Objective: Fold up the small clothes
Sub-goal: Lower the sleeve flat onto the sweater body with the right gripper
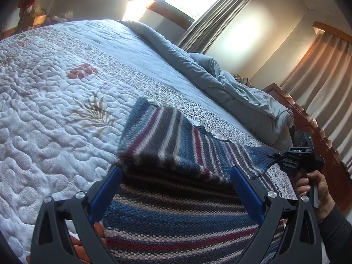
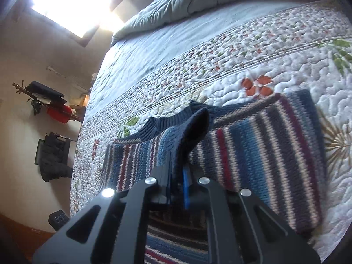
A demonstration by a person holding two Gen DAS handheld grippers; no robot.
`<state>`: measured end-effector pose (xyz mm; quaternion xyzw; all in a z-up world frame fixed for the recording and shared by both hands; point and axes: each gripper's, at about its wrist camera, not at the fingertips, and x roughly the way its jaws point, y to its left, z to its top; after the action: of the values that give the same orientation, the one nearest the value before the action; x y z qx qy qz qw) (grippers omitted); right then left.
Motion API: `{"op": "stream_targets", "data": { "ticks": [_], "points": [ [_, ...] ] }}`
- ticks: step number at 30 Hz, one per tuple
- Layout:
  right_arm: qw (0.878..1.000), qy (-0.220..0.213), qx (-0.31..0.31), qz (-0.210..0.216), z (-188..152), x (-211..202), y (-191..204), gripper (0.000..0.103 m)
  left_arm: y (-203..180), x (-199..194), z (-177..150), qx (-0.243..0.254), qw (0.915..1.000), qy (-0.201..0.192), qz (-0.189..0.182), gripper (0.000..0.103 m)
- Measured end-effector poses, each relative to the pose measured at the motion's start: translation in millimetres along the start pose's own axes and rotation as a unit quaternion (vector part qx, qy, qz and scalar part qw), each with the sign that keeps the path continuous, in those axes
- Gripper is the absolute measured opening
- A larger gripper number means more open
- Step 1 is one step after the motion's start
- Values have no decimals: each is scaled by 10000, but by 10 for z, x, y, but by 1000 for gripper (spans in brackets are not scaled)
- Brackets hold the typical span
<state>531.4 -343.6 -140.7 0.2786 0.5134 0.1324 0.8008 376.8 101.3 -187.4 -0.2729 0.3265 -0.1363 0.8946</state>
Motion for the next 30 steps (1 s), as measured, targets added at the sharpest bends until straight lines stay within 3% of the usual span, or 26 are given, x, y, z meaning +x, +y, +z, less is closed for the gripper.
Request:
{"op": "stream_targets", "data": {
  "ticks": [11, 18, 25, 30],
  "points": [
    [9995, 62, 279, -117, -149, 149, -411, 7, -73, -16, 69, 41, 9994, 88, -344, 99],
    [9989, 98, 443, -101, -248, 214, -584, 7, -370, 129, 256, 664, 9975, 81, -238, 99],
    [9974, 272, 639, -207, -321, 309, -788, 15, -231, 599, 141, 120, 9963, 788, -322, 99],
    [9971, -221, 477, -548, -162, 66, -674, 25, -143, 652, 126, -124, 9942, 934, -516, 99]
  ]
}}
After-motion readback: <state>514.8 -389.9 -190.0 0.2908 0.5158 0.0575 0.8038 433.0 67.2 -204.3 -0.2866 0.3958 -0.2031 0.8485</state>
